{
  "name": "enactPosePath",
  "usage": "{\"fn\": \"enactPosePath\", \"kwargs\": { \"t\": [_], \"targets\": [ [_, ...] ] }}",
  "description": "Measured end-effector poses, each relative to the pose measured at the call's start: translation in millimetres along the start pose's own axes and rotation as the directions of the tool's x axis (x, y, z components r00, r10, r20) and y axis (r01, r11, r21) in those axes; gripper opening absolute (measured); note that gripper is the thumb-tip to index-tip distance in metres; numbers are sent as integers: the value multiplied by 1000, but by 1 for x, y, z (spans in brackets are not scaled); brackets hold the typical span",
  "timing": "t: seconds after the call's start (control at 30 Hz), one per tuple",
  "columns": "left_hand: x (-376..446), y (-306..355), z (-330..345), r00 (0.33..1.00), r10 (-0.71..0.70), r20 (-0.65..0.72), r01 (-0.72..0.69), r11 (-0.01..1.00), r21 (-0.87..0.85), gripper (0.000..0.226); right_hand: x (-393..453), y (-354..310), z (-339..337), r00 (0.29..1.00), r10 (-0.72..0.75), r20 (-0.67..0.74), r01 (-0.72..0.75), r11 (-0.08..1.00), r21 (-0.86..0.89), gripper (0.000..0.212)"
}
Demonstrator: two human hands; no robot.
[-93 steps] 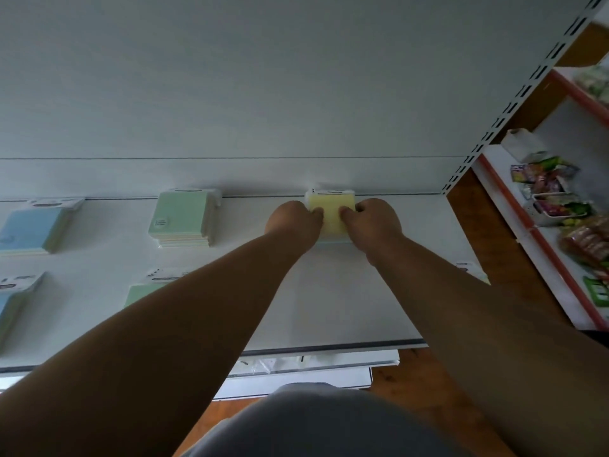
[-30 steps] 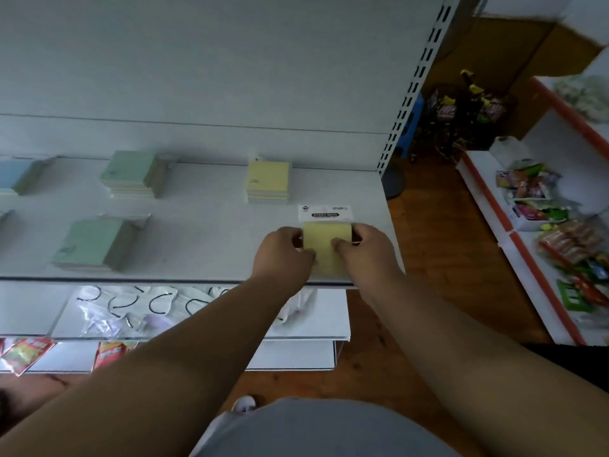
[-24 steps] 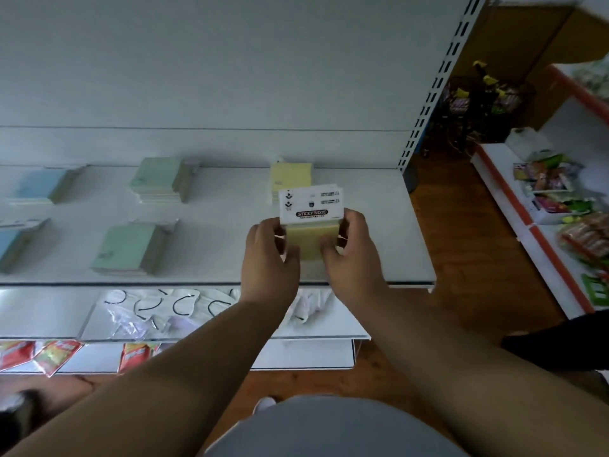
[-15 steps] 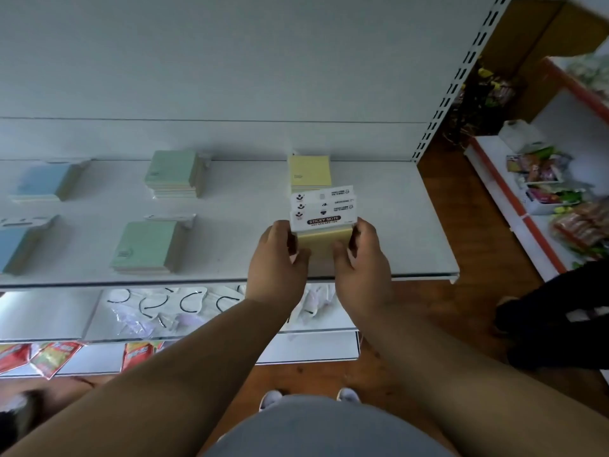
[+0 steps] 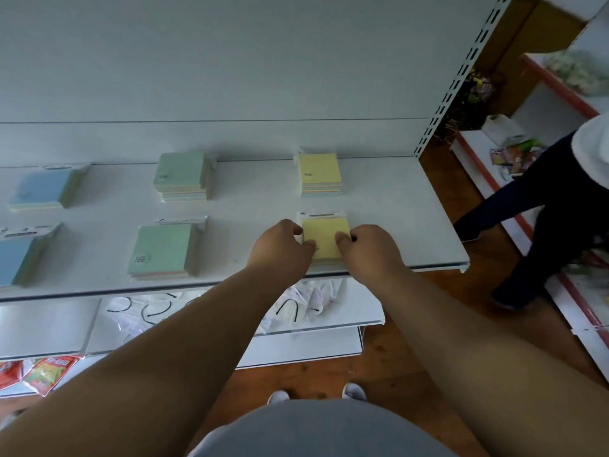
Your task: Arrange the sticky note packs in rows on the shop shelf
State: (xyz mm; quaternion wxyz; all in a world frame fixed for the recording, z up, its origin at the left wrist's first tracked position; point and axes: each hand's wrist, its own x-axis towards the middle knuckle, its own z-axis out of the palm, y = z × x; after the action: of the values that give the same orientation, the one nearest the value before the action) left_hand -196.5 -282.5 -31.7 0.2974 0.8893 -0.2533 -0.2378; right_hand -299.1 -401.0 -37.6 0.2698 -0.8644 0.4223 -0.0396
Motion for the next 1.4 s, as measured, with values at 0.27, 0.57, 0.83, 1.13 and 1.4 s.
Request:
{"fn": "enactPosePath", "kwargs": {
  "t": [0.27, 0.57, 0.83, 1.13, 1.4],
  "targets": [
    [-27, -15, 5, 981, 192, -19, -192, 981, 0, 55, -25, 13, -8, 997, -74, -8, 74, 987, 145, 35],
    [-20, -19, 9, 949, 314, -39, -306, 941, 143, 39, -28, 30, -12, 970, -240, -24, 240, 953, 187, 40],
    [-16, -18, 13, 952, 302, -51, -295, 948, 120, 39, -21, 36, -8, 963, -268, -38, 270, 960, 79, 38],
    [-16, -20, 12, 940, 337, -45, -331, 938, 104, 36, -24, 40, -4, 948, -306, -83, 306, 952, -19, 43],
    [-21, -16, 12, 940, 337, -43, -328, 933, 148, 35, -24, 35, -11, 957, -288, -46, 289, 956, 41, 39]
  ]
}}
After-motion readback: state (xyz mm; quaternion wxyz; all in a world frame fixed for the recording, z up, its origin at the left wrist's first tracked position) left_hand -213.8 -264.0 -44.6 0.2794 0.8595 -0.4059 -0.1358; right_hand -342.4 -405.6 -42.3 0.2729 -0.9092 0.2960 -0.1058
